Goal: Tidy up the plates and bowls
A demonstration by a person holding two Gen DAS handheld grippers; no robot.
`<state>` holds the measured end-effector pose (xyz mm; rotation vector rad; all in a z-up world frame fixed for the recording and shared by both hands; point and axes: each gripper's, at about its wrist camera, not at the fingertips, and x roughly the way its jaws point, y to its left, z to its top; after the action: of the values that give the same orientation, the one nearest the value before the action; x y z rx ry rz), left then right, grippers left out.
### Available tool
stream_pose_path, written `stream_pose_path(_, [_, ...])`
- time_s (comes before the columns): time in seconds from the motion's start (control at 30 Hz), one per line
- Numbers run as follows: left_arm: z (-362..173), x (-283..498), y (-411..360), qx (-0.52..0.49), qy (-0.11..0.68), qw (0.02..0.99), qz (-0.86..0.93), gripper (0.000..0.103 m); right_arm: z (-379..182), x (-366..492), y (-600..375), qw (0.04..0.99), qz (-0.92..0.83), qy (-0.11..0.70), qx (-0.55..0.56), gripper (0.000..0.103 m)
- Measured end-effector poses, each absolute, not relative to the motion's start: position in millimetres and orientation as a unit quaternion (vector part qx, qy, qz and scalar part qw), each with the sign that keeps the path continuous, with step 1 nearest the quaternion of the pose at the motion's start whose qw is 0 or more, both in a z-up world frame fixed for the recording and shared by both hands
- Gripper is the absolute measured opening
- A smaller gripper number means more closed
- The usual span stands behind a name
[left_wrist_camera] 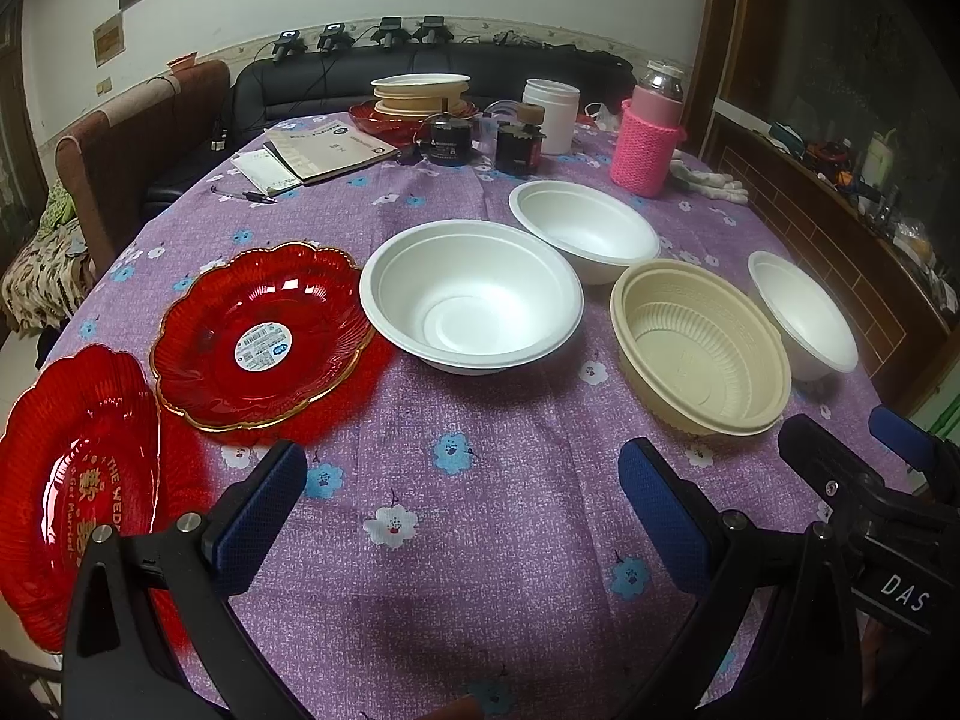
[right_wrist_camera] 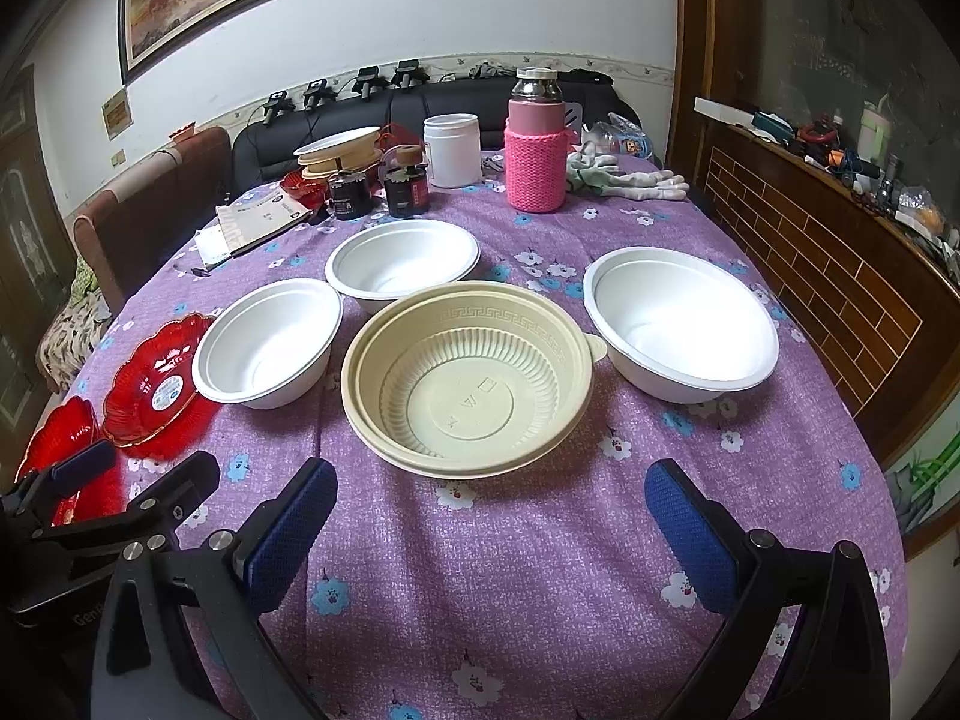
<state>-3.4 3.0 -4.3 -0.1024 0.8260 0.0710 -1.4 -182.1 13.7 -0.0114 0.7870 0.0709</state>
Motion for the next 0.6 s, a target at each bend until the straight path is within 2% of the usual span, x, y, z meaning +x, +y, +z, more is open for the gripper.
stream_pose_path(0.6, [-4.2, -4.7, 3.3, -0.049, 0.399, 0.915, 0.037, 0.103, 15.0, -2.4, -181.0, 0.924, 0.036, 0.381, -0.005, 0.103])
